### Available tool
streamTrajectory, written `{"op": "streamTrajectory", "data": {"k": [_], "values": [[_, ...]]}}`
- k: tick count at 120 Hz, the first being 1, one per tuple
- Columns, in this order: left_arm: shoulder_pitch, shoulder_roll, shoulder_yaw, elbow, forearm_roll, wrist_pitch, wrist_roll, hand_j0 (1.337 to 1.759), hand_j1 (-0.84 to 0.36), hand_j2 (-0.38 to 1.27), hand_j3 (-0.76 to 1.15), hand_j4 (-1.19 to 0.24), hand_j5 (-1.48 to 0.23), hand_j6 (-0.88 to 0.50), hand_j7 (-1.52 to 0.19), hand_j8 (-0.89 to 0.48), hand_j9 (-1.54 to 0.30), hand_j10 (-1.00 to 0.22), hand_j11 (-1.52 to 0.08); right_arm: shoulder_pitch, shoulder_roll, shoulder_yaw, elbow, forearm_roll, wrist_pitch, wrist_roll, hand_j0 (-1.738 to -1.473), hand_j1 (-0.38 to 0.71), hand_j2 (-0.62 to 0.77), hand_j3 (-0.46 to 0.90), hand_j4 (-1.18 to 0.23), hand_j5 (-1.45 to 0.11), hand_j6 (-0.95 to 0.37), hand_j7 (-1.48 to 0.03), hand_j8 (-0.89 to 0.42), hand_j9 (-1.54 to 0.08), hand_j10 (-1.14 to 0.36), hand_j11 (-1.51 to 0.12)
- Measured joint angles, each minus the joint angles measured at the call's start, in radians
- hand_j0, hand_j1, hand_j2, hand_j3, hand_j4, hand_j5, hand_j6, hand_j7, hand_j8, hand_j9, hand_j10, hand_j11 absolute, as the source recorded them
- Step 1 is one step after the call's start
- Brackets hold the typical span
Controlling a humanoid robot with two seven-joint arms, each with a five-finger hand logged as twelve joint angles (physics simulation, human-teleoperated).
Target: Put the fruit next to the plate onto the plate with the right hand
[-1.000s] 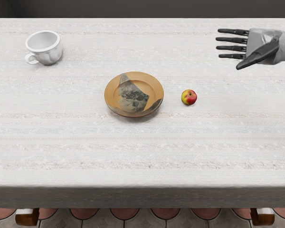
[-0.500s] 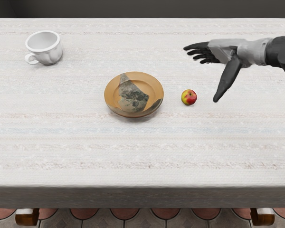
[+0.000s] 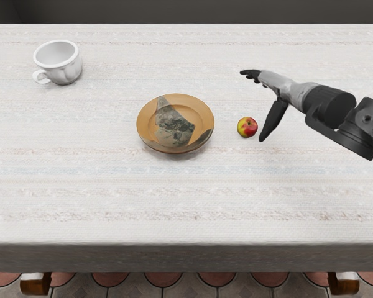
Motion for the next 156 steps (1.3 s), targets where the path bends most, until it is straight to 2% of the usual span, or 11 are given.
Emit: {"op": "streamTrajectory", "data": {"k": [23, 59, 74, 99, 156], "values": [[0.0, 0.0, 0.0, 0.0, 0.0, 0.0, 0.0, 1.658, 0.06, 0.05, 0.0, -0.25, -0.32, -0.25, -0.32, -0.25, -0.32, -0.25, -0.32, -0.004, 0.034, -0.077, -0.011, -0.056, -0.079, -0.02, -1.658, -0.18, -0.03, 0.0, -0.14, -0.18, -0.15, -0.18, -0.14, -0.18, -0.14, -0.18], [0.0, 0.0, 0.0, 0.0, 0.0, 0.0, 0.0, 1.658, 0.06, 0.05, 0.0, -0.25, -0.32, -0.25, -0.32, -0.25, -0.32, -0.25, -0.32, -0.004, 0.122, -0.15, -0.1, -0.155, -0.144, -0.033, -1.658, -0.02, -0.05, 0.0, -0.28, -0.36, -0.28, -0.35, -0.28, -0.36, -0.28, -0.36], [0.0, 0.0, 0.0, 0.0, 0.0, 0.0, 0.0, 1.658, 0.06, 0.05, 0.0, -0.25, -0.32, -0.25, -0.32, -0.25, -0.32, -0.25, -0.32, 0.0, 0.152, -0.174, -0.125, -0.187, -0.169, -0.052, -1.658, 0.01, -0.06, 0.0, -0.3, -0.39, -0.3, -0.39, -0.3, -0.39, -0.3, -0.39], [0.0, 0.0, 0.0, 0.0, 0.0, 0.0, 0.0, 1.658, 0.06, 0.05, 0.0, -0.25, -0.32, -0.25, -0.32, -0.25, -0.32, -0.25, -0.32, 0.0, 0.209, -0.198, -0.176, -0.199, -0.179, -0.059, -1.658, 0.04, -0.06, 0.0, -0.33, -0.42, -0.33, -0.42, -0.33, -0.42, -0.33, -0.42], [0.0, 0.0, 0.0, 0.0, 0.0, 0.0, 0.0, 1.658, 0.06, 0.05, 0.0, -0.25, -0.32, -0.25, -0.32, -0.25, -0.32, -0.24, -0.32, -0.012, 0.22, -0.257, -0.195, -0.212, -0.286, -0.06, -1.658, 0.12, -0.08, 0.0, -0.39, -0.51, -0.4, -0.51, -0.4, -0.51, -0.39, -0.51]]}}
